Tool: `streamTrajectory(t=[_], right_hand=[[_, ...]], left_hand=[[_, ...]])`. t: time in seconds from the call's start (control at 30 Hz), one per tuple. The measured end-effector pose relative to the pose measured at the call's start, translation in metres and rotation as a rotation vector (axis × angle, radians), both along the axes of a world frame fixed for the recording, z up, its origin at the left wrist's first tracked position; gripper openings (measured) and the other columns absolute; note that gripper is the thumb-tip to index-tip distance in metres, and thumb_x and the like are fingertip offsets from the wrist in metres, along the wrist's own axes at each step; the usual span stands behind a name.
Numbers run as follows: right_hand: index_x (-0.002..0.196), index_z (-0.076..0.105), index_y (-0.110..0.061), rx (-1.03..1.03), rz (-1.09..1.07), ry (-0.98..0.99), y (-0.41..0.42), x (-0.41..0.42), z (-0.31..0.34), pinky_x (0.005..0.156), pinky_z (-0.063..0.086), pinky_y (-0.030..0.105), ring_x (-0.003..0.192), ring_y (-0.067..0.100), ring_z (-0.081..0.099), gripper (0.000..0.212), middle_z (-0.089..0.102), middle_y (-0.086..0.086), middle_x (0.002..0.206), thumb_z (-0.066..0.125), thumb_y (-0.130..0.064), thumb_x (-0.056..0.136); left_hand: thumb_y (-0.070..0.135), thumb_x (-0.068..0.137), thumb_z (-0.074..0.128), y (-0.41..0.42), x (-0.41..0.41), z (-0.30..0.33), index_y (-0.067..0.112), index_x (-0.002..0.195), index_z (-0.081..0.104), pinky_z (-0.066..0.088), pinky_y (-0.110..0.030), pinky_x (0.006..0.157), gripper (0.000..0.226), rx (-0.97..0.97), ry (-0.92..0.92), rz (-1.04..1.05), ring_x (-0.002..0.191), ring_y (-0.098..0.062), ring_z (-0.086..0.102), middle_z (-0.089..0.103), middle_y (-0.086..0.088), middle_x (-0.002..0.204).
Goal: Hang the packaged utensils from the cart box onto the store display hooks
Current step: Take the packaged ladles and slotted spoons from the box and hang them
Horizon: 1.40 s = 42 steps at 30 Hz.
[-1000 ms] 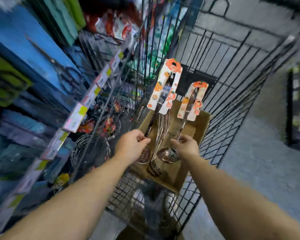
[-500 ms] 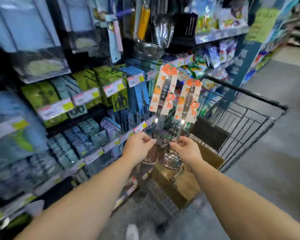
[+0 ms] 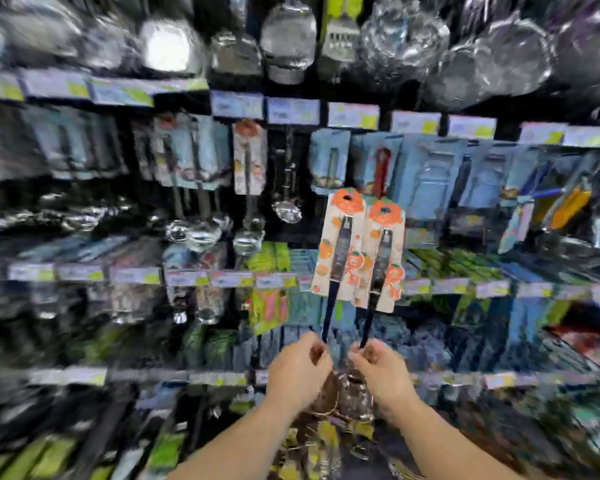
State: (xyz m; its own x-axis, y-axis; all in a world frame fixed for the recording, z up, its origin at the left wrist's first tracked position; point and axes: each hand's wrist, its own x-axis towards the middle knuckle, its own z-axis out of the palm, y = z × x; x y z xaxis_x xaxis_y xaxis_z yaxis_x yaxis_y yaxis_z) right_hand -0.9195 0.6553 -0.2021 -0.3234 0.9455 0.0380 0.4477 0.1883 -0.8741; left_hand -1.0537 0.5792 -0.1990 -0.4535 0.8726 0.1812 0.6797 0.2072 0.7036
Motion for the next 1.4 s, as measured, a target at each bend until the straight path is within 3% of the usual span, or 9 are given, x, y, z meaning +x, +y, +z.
streamTrajectory(t=[0.33, 0.5, 0.57, 0.67, 0.77, 0.83, 1.0, 1.13, 1.4], right_hand=[[0.067, 0.039, -0.014, 0.037, 0.332, 0.074, -0.191, -0.288, -0.002, 0.056, 0.028, 0.025, 0.060, 0.015, 0.041, 0.033, 0.038, -0.001, 0.061, 0.056, -0.017, 0.095], [0.095, 0.055, 0.000, -0.095, 0.389, 0.129, -0.256, -0.372, 0.002, 0.063, 0.038, 0.025, 0.073, 0.018, 0.051, 0.025, 0.061, 0.011, 0.084, 0.055, -0.025, 0.096], [0.087, 0.053, -0.018, -0.106, 0.363, 0.139, -0.270, -0.390, 0.006, 0.067, 0.042, 0.028, 0.078, 0.017, 0.053, 0.013, 0.063, 0.010, 0.096, 0.055, -0.027, 0.096], [0.073, 0.037, -0.035, -0.069, 0.341, 0.120, -0.281, -0.409, 0.011, 0.054, 0.035, 0.016, 0.071, 0.011, 0.050, 0.030, 0.058, 0.001, 0.085, 0.053, -0.027, 0.097], [0.102, 0.056, -0.028, -0.036, 0.362, 0.096, -0.287, -0.423, 0.013, 0.052, 0.033, 0.014, 0.062, 0.005, 0.044, 0.007, 0.044, -0.010, 0.070, 0.051, -0.027, 0.098], [0.130, 0.053, -0.023, -0.020, 0.378, 0.086, -0.281, -0.432, 0.009, 0.053, 0.034, 0.013, 0.063, 0.003, 0.043, 0.032, 0.044, -0.012, 0.073, 0.051, -0.027, 0.098], [0.098, 0.053, -0.027, 0.079, 0.346, 0.119, -0.255, -0.455, 0.002, 0.054, 0.034, 0.017, 0.058, 0.008, 0.041, 0.004, 0.044, -0.004, 0.068, 0.054, -0.024, 0.097], [0.144, 0.040, -0.022, 0.082, 0.298, 0.175, -0.219, -0.478, 0.017, 0.059, 0.038, 0.013, 0.078, 0.009, 0.054, 0.048, 0.056, -0.008, 0.092, 0.053, -0.024, 0.097], [0.146, 0.036, -0.024, 0.210, 0.260, 0.185, -0.113, -0.518, 0.059, 0.050, 0.034, 0.012, 0.063, 0.008, 0.044, 0.049, 0.046, -0.014, 0.076, 0.050, -0.022, 0.099]], left_hand=[[0.048, 0.091, 0.050, -0.231, -0.254, -0.001, 0.025, 0.084, 0.049, 0.048, -0.032, 0.065, 0.024, 0.042, 0.033, 0.366, 0.070, -0.016, 0.059, 0.058, 0.004, 0.070], [0.045, 0.092, 0.051, -0.303, -0.326, 0.010, 0.022, 0.077, 0.045, 0.045, -0.033, 0.058, 0.028, 0.070, 0.031, 0.462, 0.060, -0.017, 0.055, 0.053, 0.002, 0.061], [0.043, 0.092, 0.052, -0.320, -0.343, 0.015, 0.020, 0.076, 0.047, 0.042, -0.033, 0.055, 0.029, 0.100, 0.041, 0.489, 0.059, -0.019, 0.056, 0.056, -0.001, 0.061], [0.042, 0.093, 0.051, -0.336, -0.366, 0.017, 0.021, 0.072, 0.044, 0.037, -0.031, 0.049, 0.030, 0.115, 0.041, 0.534, 0.055, -0.017, 0.055, 0.056, -0.001, 0.060], [0.040, 0.093, 0.051, -0.338, -0.383, 0.016, 0.021, 0.066, 0.040, 0.029, -0.029, 0.044, 0.035, 0.099, 0.063, 0.606, 0.049, -0.014, 0.046, 0.051, -0.001, 0.056], [0.037, 0.093, 0.052, -0.332, -0.392, 0.016, 0.019, 0.062, 0.038, 0.028, -0.029, 0.045, 0.039, 0.105, 0.045, 0.620, 0.048, -0.016, 0.045, 0.048, -0.002, 0.053], [0.035, 0.093, 0.052, -0.303, -0.410, 0.016, 0.018, 0.062, 0.045, 0.032, -0.027, 0.048, 0.036, 0.090, 0.006, 0.548, 0.053, -0.016, 0.049, 0.050, -0.001, 0.055], [0.036, 0.093, 0.052, -0.266, -0.431, 0.023, 0.021, 0.061, 0.041, 0.030, -0.027, 0.049, 0.037, 0.085, 0.042, 0.498, 0.051, -0.013, 0.044, 0.048, 0.001, 0.055], [0.035, 0.094, 0.051, -0.163, -0.477, 0.048, 0.015, 0.068, 0.055, 0.022, -0.025, 0.043, 0.033, 0.130, 0.124, 0.426, 0.047, -0.009, 0.043, 0.040, 0.006, 0.047]])
